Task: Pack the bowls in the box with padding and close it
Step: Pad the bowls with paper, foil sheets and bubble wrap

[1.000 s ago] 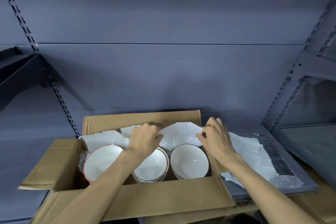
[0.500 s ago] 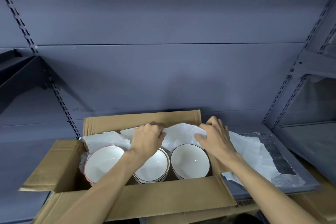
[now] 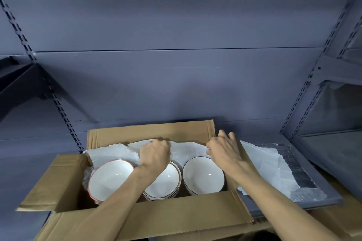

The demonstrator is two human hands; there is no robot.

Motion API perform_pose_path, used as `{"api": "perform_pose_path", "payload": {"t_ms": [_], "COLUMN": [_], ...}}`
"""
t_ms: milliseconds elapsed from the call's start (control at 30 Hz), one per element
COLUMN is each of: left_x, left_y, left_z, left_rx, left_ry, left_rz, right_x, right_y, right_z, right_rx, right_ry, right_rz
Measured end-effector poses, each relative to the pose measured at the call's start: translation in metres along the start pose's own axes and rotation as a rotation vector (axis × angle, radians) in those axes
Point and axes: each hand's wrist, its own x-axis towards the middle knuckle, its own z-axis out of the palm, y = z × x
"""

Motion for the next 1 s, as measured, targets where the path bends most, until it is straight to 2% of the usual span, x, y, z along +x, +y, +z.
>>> {"api": "perform_pose_path", "payload": {"t_ms": [100, 200, 333, 433, 567, 633, 733, 833, 900, 1000], "left_x": [-0.001, -0.003, -0.006, -0.008, -0.007, -0.004, 0.004, 0.01, 0.013, 0.014], "left_y": [-0.002, -0.004, 0.002, 0.011, 0.024, 0.033, 0.05, 0.074, 0.092, 0.122], "left_z": [-0.007, -0.016, -0.028, -0.037, -0.047, -0.052, -0.056, -0.057, -0.055, -0.051], "left_rx": [-0.068, -0.137, -0.222, -0.272, -0.395, -0.45, -0.547, -0.606, -0.653, -0.677], "left_ry": [-0.018, 0.002, 0.079, 0.148, 0.276, 0.332, 0.331, 0.289, 0.267, 0.229], "left_rz": [-0.001, 0.004, 0.038, 0.084, 0.144, 0.171, 0.291, 0.44, 0.497, 0.542], "right_x": [-0.002, -0.003, -0.008, -0.013, -0.03, -0.043, -0.063, -0.078, -0.082, -0.083], "right_y": [0.002, 0.003, 0.011, 0.031, 0.078, 0.107, 0.139, 0.151, 0.15, 0.147], "right_z": [-0.001, -0.005, -0.011, -0.014, -0.003, 0.009, 0.03, 0.051, 0.06, 0.065], "right_rx": [-0.008, 0.093, 0.345, 0.554, 0.635, 0.569, 0.452, 0.44, 0.455, 0.432], "right_ry": [0.017, 0.062, 0.225, 0.226, 0.291, 0.244, 0.001, -0.191, -0.214, -0.102], "right_rz": [0.017, 0.039, 0.107, 0.154, 0.369, 0.536, 0.676, 0.756, 0.776, 0.795]}}
